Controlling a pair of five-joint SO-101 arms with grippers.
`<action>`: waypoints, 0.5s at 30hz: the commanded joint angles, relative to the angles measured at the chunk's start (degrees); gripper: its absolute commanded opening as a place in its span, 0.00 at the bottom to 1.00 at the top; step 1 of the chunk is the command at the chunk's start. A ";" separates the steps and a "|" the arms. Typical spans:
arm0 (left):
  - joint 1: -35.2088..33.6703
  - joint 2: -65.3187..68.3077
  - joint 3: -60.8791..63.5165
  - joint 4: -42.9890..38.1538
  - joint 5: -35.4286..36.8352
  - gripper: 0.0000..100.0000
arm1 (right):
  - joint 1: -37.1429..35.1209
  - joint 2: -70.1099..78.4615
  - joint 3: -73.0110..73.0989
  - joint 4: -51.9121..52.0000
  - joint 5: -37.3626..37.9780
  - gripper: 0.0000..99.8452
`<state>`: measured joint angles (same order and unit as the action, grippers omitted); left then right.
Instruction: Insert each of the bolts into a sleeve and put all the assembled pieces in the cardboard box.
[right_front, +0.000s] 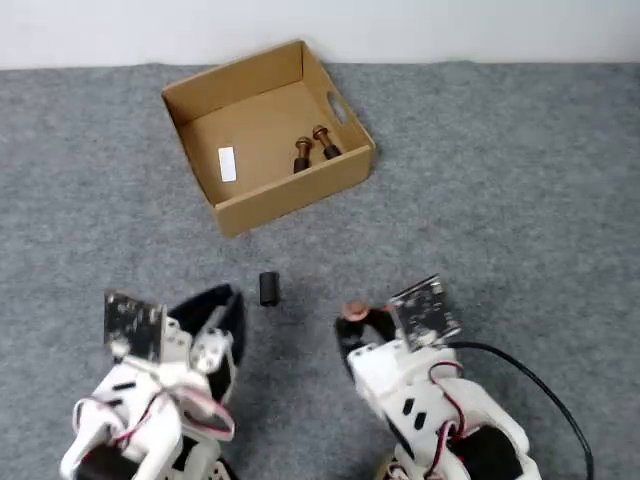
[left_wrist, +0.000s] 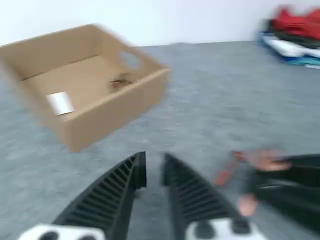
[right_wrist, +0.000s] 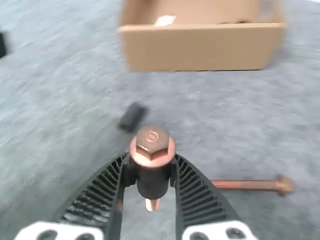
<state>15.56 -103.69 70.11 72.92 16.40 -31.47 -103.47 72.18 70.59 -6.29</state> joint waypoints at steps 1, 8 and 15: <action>-7.47 -0.35 8.75 -6.77 -6.07 0.00 | 4.00 0.13 -3.78 -3.38 0.44 0.01; -17.85 -0.44 22.90 -15.82 -8.79 0.00 | 4.26 12.44 -11.96 -5.32 -2.29 0.01; -18.20 -0.26 26.33 -14.77 -1.58 0.00 | 4.26 43.65 -33.85 -13.23 -4.84 0.01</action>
<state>-2.20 -103.52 96.84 58.51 11.21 -27.96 -72.97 50.64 61.54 -10.51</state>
